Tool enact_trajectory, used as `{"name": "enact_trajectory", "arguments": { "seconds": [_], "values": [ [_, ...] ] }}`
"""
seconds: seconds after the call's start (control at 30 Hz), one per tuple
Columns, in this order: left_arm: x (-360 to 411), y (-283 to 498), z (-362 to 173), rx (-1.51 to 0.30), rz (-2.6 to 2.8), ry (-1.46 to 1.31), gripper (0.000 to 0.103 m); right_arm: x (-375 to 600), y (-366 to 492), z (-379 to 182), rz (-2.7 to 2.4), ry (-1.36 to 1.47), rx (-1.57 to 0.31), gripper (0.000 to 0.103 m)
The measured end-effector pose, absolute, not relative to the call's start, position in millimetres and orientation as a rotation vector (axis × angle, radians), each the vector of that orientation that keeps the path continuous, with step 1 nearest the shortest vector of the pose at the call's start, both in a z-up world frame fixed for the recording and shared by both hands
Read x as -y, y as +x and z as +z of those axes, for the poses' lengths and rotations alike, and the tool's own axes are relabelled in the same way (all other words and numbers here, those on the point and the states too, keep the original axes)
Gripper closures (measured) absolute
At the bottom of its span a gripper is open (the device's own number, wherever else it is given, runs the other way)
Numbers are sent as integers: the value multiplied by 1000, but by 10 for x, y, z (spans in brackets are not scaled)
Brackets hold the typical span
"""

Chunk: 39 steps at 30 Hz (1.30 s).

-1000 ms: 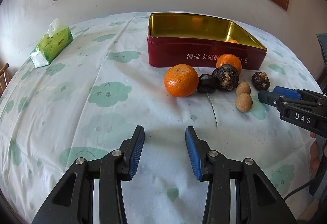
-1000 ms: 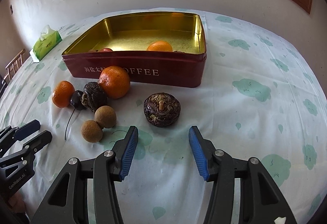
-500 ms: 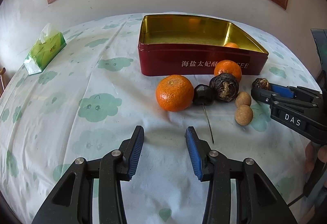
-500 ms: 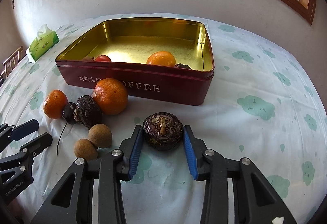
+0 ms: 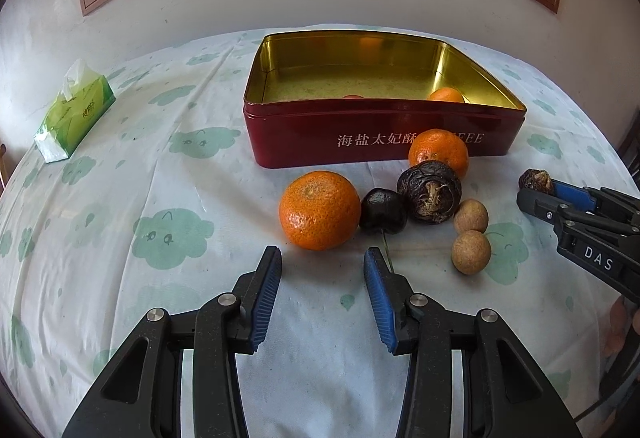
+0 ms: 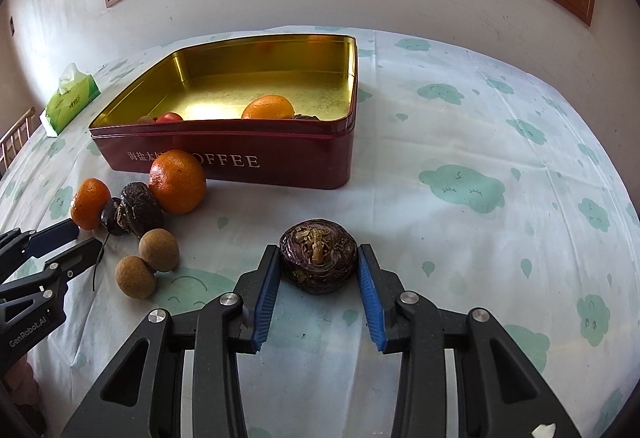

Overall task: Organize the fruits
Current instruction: 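Grasp the large mandarin with left tool while right tool holds the water chestnut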

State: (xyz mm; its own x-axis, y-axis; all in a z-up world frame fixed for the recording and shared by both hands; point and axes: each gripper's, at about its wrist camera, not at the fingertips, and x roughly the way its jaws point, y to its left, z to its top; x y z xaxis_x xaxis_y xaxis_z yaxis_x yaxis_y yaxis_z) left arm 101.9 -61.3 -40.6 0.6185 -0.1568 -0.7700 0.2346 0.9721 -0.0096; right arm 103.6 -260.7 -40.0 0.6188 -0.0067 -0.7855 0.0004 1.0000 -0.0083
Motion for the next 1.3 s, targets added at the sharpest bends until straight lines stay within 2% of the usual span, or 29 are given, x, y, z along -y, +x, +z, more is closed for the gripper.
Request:
{"name": "enact_trajectory", "arguments": {
  "seconds": [0.67,0.73,1.3],
  "values": [
    [613,1330,-388,-867,-212,69,58,2611,1041,-396,1,-1,-904,66],
    [601,1329,-390,-866,-223,63,60,2609,1042,-396,1,-1,-904,66],
    [593,1237,-386,-867,-210,81,63,2609,1049,-404,1,-2,-904,66]
  ]
}}
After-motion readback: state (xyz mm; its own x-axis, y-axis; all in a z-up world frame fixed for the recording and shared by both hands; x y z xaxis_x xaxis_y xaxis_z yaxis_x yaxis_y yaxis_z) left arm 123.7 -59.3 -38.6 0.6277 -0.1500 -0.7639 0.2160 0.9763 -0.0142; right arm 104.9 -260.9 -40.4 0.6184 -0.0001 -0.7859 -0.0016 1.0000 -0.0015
